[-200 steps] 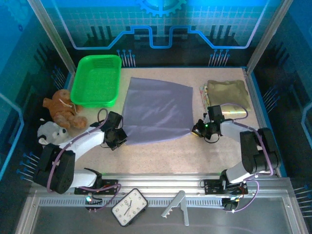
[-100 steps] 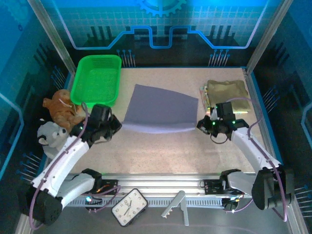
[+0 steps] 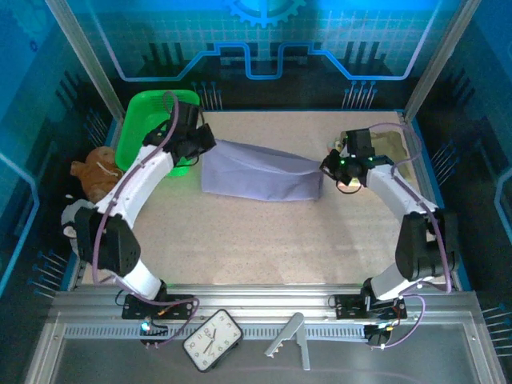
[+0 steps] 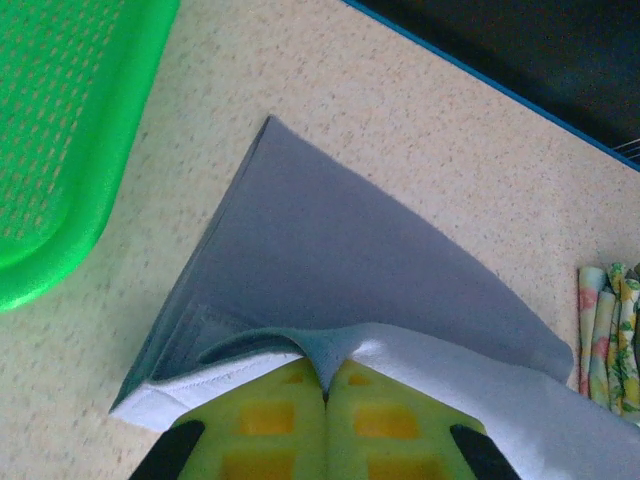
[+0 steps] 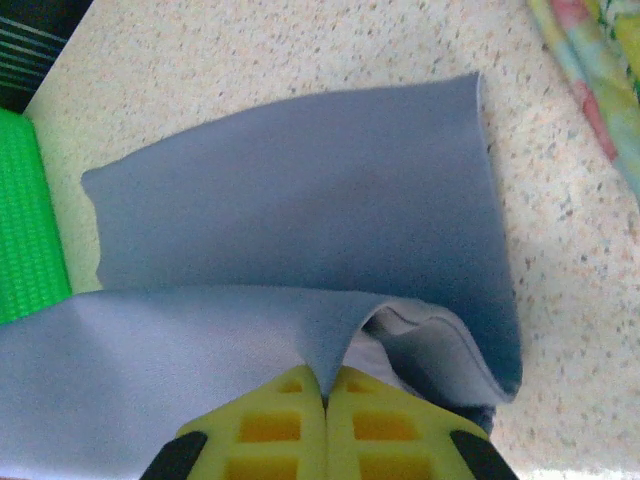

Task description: Fold and stack the skirts

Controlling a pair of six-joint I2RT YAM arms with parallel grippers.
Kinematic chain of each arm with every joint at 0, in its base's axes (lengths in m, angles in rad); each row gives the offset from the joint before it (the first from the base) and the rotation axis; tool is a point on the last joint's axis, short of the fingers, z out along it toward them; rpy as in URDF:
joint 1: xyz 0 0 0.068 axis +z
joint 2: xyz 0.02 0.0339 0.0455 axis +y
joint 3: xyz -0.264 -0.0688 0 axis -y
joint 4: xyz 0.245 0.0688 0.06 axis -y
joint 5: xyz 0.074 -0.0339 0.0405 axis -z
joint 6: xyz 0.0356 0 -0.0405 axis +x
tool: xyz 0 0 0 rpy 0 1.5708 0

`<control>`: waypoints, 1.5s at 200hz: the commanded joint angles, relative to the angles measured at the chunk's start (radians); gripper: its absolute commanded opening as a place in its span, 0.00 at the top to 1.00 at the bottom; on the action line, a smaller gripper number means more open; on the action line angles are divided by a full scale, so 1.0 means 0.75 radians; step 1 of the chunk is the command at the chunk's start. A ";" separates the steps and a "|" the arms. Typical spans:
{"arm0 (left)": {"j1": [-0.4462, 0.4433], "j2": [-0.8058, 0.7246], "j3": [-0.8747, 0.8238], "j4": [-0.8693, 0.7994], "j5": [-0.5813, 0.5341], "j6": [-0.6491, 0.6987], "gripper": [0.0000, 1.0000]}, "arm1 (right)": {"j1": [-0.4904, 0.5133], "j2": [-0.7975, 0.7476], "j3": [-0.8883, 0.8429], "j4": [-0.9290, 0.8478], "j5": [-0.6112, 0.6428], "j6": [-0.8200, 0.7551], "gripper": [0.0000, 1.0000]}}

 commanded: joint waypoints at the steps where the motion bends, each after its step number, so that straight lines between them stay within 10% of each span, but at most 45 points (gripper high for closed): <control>1: 0.021 0.064 0.127 0.005 -0.011 0.139 1.00 | -0.048 0.071 0.087 0.002 0.023 -0.033 1.00; 150: 0.066 0.540 0.542 -0.054 0.081 0.203 1.00 | -0.109 0.376 0.247 0.008 -0.020 -0.046 0.98; 188: 0.076 0.737 0.755 -0.166 0.105 0.193 1.00 | -0.128 0.440 0.314 -0.002 -0.018 -0.020 0.81; 231: 0.094 0.900 1.127 -0.478 0.178 0.123 0.02 | -0.140 0.424 0.381 0.016 -0.150 -0.054 0.44; 257: 0.055 0.742 0.902 -0.352 0.292 0.095 0.01 | -0.115 0.339 0.341 0.002 -0.175 -0.065 0.01; 300: -0.002 0.665 0.555 -0.121 0.483 -0.011 0.01 | 0.014 0.321 0.271 0.037 -0.287 -0.065 0.00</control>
